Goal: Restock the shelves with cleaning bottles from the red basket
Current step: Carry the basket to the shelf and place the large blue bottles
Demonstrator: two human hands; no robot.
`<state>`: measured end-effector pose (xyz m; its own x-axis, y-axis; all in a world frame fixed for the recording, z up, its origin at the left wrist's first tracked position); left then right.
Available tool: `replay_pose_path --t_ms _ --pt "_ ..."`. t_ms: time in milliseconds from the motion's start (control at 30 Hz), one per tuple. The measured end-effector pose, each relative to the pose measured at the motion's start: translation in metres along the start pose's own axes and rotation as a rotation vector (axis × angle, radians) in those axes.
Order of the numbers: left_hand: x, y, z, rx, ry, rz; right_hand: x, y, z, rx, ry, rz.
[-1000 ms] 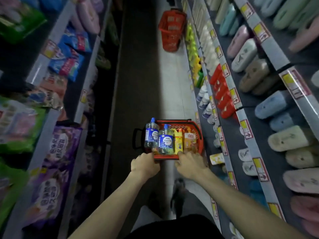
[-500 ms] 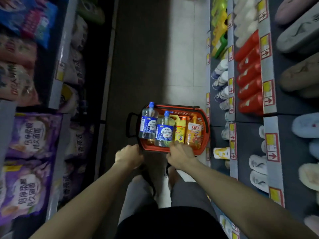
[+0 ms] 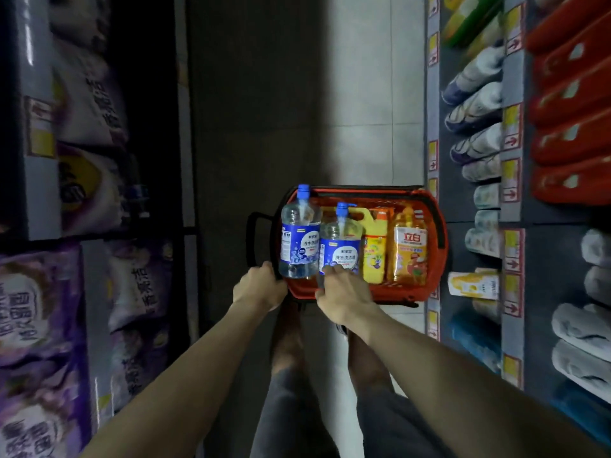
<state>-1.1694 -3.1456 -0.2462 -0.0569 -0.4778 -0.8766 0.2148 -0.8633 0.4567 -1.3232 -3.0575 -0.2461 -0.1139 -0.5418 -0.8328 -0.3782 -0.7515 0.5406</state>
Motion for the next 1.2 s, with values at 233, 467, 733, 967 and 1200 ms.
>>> replay_pose_path --t_ms 233,467,733,967,1200 --pt "0.085 -0.019 -0.008 -0.24 -0.043 0.009 0.063 -0.028 -0.007 0.166 -0.081 -0.017" --pt "0.121 -0.053 0.002 -0.569 -0.074 0.054 0.093 -0.039 -0.003 0.544 -0.158 -0.03" --pt "0.136 -0.064 0.009 -0.691 -0.01 0.092 0.111 -0.044 -0.001 1.033 -0.295 -0.137" --pt "0.144 -0.063 0.009 -0.701 0.028 0.105 0.112 -0.051 0.003 1.173 -0.271 -0.179" --pt "0.131 -0.053 -0.004 -0.96 0.003 -0.082 0.111 -0.051 0.006 1.227 -0.27 -0.082"
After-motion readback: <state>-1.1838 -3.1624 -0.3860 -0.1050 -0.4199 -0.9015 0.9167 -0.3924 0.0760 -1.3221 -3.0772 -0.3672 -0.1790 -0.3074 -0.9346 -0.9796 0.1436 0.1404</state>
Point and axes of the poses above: each hand's wrist, its own x-axis towards the middle knuckle, its own y-axis out of the back of the hand, z = x × y, the point moved 1 cm from there along x, towards the middle knuckle, and after that the axes turned 11 degrees about -x, right-handed, at the moved point
